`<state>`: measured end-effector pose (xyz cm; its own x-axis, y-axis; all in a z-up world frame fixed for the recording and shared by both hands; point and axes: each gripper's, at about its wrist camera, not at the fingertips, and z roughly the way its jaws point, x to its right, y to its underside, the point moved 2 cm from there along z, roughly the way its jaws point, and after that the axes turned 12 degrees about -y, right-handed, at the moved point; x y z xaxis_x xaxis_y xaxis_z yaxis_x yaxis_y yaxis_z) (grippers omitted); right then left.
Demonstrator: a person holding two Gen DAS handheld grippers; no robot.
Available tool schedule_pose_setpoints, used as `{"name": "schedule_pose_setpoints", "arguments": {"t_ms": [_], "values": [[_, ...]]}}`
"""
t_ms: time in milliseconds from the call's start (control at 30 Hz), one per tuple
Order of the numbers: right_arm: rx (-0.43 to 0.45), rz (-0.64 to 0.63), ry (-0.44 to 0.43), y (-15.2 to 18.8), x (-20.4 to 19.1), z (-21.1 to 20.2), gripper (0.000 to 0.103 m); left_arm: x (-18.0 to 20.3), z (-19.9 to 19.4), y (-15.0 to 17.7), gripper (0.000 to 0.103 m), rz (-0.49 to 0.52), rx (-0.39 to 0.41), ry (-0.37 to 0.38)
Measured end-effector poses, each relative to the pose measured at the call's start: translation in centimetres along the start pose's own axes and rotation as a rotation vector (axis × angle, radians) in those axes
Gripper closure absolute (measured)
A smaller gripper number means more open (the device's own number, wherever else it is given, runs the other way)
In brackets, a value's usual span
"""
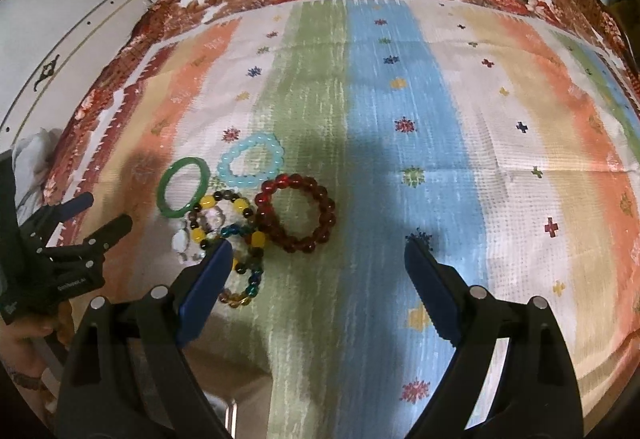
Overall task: Organize jewelry
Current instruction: 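Move both open grippers back toward the bracelets, then grasp the green jade bangle with the left gripper while the right grasps the red bead bracelet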
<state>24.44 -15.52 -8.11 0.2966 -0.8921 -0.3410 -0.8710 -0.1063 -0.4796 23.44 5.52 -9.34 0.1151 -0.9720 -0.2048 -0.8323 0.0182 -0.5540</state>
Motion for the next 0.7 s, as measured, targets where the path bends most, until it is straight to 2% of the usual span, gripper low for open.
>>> {"name": "schedule_pose_setpoints", "arguments": {"t_ms": [133,533,700], "values": [[-0.029,0.039,0.005,-0.4,1.0,1.5,0.016,0.0,1.9,-0.6,0.010,0.005,-0.020,-0.028],[-0.087,0.090,0.031,-0.9,2.6,4.9,0.016,0.5,5.1,-1.5,0.010,-0.001,-0.065,-0.011],[-0.098,0.100,0.022,-1.1,3.0,6.0,0.016,0.9,6.4,-1.3,0.011,0.026,-0.088,-0.034]]}}
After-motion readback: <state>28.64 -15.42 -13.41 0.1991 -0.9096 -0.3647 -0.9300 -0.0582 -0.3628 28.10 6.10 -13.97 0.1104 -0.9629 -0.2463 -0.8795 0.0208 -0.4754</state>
